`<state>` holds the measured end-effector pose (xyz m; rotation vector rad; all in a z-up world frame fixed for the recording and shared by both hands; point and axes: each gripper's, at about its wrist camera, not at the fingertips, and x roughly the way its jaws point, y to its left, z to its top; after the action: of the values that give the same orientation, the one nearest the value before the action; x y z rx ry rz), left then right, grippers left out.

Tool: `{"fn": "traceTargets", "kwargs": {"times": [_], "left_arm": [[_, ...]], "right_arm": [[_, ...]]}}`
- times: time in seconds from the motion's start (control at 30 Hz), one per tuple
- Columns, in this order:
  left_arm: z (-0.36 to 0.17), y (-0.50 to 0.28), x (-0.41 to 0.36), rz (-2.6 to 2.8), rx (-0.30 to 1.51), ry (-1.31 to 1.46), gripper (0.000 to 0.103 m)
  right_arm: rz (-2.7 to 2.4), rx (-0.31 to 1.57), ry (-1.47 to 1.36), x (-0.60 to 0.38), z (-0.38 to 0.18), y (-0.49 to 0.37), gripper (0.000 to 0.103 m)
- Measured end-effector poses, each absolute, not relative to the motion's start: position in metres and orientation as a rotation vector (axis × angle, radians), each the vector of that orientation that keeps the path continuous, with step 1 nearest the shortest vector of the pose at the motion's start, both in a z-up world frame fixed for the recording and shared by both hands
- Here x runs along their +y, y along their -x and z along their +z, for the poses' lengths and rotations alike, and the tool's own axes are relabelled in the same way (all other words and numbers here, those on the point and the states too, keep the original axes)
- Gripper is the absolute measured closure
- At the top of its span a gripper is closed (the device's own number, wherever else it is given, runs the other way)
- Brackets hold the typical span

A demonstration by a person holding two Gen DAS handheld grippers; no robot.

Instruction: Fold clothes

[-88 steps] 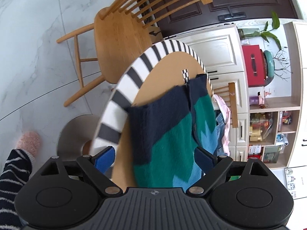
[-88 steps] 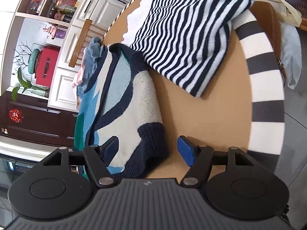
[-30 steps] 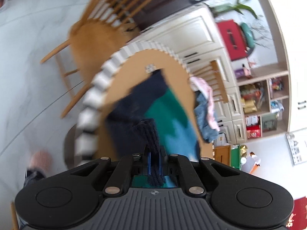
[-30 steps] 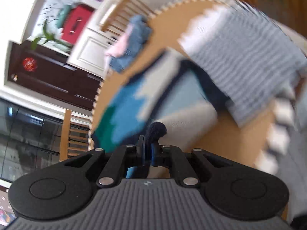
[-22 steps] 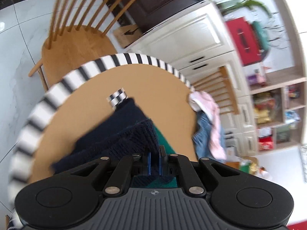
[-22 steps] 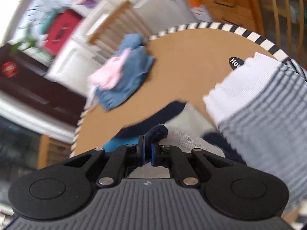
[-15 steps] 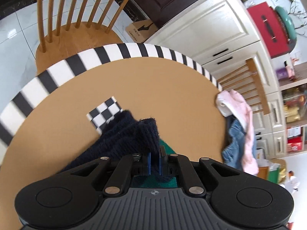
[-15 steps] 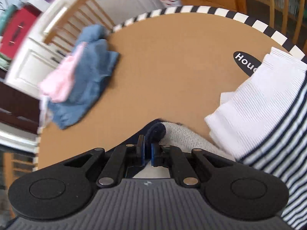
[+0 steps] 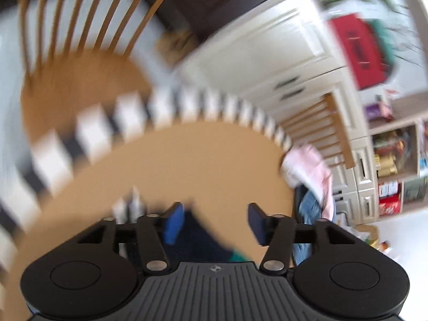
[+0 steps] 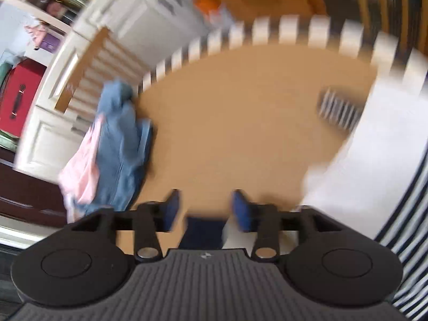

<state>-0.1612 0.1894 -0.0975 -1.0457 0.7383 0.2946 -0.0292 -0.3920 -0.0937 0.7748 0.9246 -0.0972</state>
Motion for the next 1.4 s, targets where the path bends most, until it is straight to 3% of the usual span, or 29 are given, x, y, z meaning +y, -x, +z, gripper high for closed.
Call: {"fn": "traceTargets", "kwargs": {"times": [0.13,0.2,0.23,0.27,0.3,0.33,0.43,0.53,0.6,0.67,0.7,0.73,0.87,1.07,1.1,1.13,1.23,1.33,1.4], "left_arm": [[-0.058,0.184,0.166,0.168,0.731,0.794,0.043],[-0.056,0.188,0.13,0.045,0.779,0.643,0.043],[-0.062,0.189,0.109,0.009,0.814,0.547,0.043],[-0.071,0.187,0.088,-0.004,0.859,0.456,0.044],[-0.086,0.185,0.074,0.002,0.922,0.419,0.045],[-0.102,0.183,0.061,0.009,0.981,0.381,0.054],[-0.112,0.19,0.041,0.079,0.937,0.259,0.062],[-0.104,0.189,0.029,0.085,0.971,0.159,0.055],[-0.086,0.19,0.031,0.023,0.953,0.155,0.052],[-0.068,0.189,0.034,-0.037,0.845,0.077,0.031],[-0.058,0.188,0.035,-0.066,0.79,0.038,0.014],[-0.049,0.188,0.036,-0.095,0.737,0.0,0.008],[-0.051,0.139,0.039,-0.167,0.747,-0.195,0.008],[-0.093,0.097,0.054,-0.226,0.905,-0.247,0.017],[-0.102,0.093,0.056,-0.252,0.936,-0.222,0.024],[-0.114,0.088,0.055,-0.274,0.978,-0.204,0.038],[-0.128,0.094,0.06,-0.28,0.977,-0.143,0.045],[-0.123,0.098,0.068,-0.235,1.034,-0.064,0.059],[-0.121,0.115,0.067,-0.192,1.089,-0.04,0.062]], "right_arm": [[0.039,0.878,-0.542,-0.372,-0.064,0.064,0.058],[0.115,0.904,-0.418,-0.35,-0.07,0.086,0.07],[0.142,0.928,-0.362,-0.34,-0.076,0.095,0.083],[0.168,0.951,-0.308,-0.33,-0.083,0.105,0.087],[0.16,0.986,-0.302,-0.325,-0.096,0.106,0.088],[0.151,1.019,-0.295,-0.32,-0.109,0.108,0.092],[0.127,0.956,-0.239,-0.311,-0.122,0.121,0.097],[0.129,0.932,-0.124,-0.296,-0.112,0.141,0.088],[0.135,0.91,-0.118,-0.294,-0.096,0.165,0.07],[0.156,0.834,-0.178,-0.304,-0.077,0.204,0.049],[0.164,0.814,-0.19,-0.308,-0.072,0.22,0.048],[0.142,0.821,-0.216,-0.311,-0.071,0.234,0.048],[0.025,0.92,-0.445,-0.331,-0.089,0.257,0.046],[-0.124,0.919,-0.798,-0.353,-0.12,0.256,0.046],[-0.149,0.903,-0.815,-0.354,-0.123,0.253,0.046],[-0.148,0.898,-0.82,-0.354,-0.127,0.248,0.048],[-0.117,0.923,-0.774,-0.347,-0.137,0.227,0.095],[-0.09,0.96,-0.711,-0.339,-0.135,0.197,0.095],[-0.078,0.974,-0.664,-0.334,-0.133,0.171,0.095]]}}
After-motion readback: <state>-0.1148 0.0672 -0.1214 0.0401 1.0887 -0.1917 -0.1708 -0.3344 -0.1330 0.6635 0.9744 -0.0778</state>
